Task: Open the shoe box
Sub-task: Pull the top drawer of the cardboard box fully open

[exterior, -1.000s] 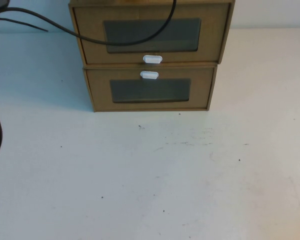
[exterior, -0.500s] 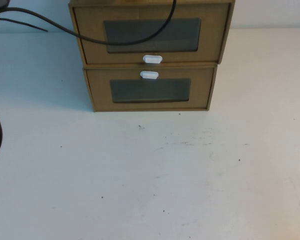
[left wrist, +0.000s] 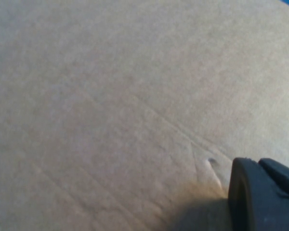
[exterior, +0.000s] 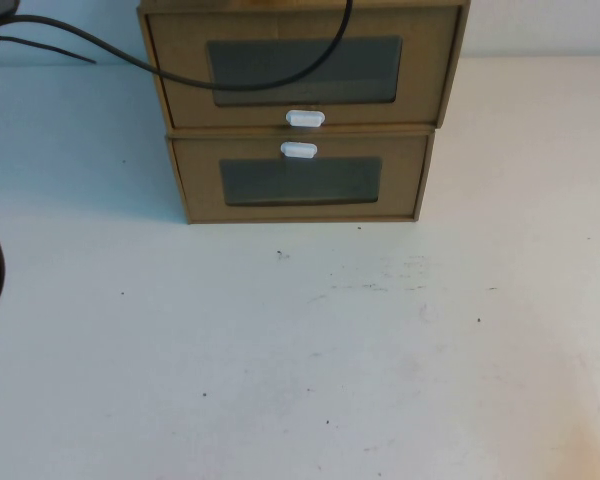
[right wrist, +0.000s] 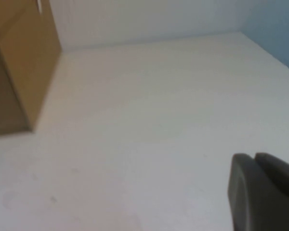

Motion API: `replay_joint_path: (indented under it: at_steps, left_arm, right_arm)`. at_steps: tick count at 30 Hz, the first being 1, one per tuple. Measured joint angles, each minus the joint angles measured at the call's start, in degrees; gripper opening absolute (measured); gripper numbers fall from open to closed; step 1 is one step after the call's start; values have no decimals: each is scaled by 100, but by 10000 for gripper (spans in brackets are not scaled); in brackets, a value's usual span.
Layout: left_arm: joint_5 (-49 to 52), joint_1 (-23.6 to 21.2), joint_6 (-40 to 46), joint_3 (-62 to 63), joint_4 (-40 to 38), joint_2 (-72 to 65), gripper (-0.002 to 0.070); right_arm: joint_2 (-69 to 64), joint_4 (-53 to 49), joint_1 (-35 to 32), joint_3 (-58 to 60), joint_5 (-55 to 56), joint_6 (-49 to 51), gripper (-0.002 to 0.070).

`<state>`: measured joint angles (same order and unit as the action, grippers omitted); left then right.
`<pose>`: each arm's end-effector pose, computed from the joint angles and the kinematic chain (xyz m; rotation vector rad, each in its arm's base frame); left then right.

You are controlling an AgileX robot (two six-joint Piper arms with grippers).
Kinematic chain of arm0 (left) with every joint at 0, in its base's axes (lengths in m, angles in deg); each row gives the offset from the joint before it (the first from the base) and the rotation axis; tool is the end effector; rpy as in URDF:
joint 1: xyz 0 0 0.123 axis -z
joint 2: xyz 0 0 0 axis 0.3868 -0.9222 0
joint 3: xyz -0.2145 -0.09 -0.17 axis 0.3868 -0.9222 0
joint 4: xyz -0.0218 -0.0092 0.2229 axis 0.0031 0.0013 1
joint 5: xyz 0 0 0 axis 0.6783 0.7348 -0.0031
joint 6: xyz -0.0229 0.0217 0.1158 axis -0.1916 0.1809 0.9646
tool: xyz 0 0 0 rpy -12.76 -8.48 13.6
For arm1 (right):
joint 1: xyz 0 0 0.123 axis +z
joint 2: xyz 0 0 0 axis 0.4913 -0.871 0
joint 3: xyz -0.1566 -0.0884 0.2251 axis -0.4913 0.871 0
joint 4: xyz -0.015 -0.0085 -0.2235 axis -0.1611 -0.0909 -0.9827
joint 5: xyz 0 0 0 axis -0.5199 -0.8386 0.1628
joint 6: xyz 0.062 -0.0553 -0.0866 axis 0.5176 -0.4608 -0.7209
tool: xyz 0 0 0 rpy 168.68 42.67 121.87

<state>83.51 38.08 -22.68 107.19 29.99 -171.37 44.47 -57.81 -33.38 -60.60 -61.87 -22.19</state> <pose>0.4403 -0.1878 0.3818 0.9094 1.9818 -0.6084 0.0527 -0.0019 0.1797 0.1558 1.7258 0.0546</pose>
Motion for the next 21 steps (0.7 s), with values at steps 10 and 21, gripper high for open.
replay_joint_path:
  at_steps: [10, 21]
  left_arm:
    - [0, 0, -13, 0, 0, 0, -4]
    - [51, 0, -190, 0, 0, 0, -4]
  right_arm:
    - [0, 2874, 0, 0, 531, 7, -15]
    - [-222, 3476, 0, -805, -103, 12, -15]
